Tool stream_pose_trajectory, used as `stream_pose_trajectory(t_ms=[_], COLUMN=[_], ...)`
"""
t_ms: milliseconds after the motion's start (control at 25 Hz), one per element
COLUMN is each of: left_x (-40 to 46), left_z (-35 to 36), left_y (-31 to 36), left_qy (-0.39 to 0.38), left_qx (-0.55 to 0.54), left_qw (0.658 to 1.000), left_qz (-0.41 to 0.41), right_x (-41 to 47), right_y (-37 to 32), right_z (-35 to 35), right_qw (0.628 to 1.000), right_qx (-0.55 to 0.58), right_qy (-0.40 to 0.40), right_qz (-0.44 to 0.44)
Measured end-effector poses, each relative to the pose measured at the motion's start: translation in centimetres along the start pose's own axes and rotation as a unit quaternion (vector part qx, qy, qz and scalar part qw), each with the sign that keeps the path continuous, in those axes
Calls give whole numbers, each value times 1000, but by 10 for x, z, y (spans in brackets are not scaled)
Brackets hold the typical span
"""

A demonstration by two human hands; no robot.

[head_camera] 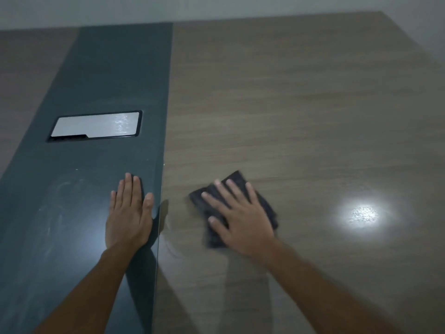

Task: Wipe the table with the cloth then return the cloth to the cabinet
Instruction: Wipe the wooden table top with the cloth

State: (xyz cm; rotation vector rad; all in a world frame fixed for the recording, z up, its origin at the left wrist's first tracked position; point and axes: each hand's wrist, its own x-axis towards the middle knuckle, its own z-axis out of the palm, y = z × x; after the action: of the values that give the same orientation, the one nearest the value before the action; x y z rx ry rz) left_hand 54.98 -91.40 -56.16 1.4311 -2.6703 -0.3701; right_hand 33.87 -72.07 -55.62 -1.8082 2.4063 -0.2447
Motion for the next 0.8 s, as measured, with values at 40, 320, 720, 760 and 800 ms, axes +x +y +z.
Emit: stream_pose_trajectory(t_ms=[40,320,720,760,800], left_x=[-1,-1,-17,-33,-50], left_z=[1,2,-10,-11,-13], left_y=[0,4,-6,-6,-8], left_qy=[1,15,-57,-49,-35], left_qx=[2,11,-41,-62,-77], left_qw=[1000,1000,998,997,996], left_qz=[-2,-16,1,-2,-6], right_x=[2,84,72,66,59], right_y=[20,61,-68,-79,-89], right_z=[-3,-12,10,12,14], right_qw=[1000,984,988,987,987], right_qx=[-11,-35,-20,-16,-11], right_qy=[5,-26,-32,-31,-29], right_qz=[26,174,152,154,158])
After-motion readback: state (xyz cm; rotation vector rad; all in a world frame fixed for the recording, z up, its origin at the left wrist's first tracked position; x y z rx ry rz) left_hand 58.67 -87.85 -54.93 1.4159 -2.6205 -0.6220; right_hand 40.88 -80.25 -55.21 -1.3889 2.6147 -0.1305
